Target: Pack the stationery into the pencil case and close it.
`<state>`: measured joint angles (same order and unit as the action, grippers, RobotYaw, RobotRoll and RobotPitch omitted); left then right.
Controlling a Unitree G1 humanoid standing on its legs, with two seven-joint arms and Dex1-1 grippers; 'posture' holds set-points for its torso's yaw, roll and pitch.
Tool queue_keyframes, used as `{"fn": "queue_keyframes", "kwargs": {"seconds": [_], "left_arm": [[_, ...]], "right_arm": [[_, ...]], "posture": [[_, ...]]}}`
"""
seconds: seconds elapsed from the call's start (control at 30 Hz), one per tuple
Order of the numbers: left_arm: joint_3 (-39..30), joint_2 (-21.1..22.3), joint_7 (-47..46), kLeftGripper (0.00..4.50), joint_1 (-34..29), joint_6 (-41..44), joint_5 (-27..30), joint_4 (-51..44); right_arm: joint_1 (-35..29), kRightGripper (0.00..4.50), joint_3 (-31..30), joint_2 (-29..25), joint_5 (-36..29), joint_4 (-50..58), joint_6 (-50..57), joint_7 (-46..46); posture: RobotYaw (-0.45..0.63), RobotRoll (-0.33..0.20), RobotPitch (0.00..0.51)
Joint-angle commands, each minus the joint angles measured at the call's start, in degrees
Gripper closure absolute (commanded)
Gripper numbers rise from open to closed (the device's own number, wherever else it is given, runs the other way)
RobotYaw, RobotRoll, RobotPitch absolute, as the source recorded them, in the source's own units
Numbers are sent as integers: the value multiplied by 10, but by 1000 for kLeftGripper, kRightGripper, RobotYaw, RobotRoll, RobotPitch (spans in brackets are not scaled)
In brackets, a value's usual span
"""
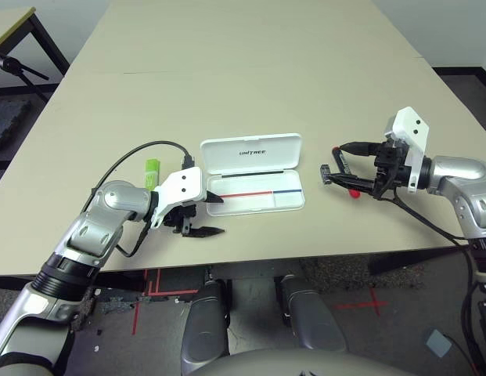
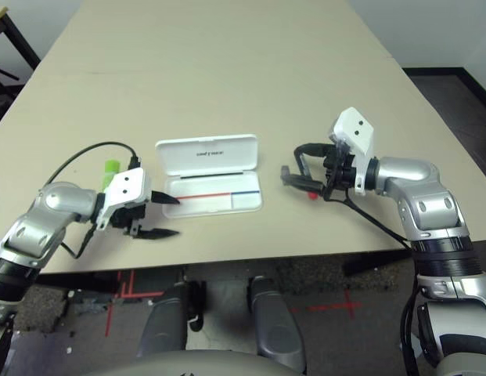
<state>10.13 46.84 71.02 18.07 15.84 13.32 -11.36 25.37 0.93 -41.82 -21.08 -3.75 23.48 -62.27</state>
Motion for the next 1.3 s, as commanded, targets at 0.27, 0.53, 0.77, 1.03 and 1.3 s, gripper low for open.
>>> {"fn": "queue_keyframes", "kwargs": {"seconds": [0.27,0.53,0.77,1.03,1.3], "left_arm": [[-45,12,-6,72,12,13,38,-31],[-30,4,-7,72,17,4,29,-19],[-19,4,-6,72,25,-1,24,-10],[-20,8,-9,72,22,3,25,-18],[-25,15,-19,72,14,10,25,-32]], "right_arm": [[27,0,94,73,-61,79,186,214],[70,0,126,139,-29,127,363,444],[42,0,114,146,-25,161,455,489],[7,0,94,146,-10,139,459,488],[3,0,73,158,-1,101,441,476]], "posture": [[-98,0,162],[-130,0,171],[-128,0,176],[-106,0,175],[-75,0,172]]}}
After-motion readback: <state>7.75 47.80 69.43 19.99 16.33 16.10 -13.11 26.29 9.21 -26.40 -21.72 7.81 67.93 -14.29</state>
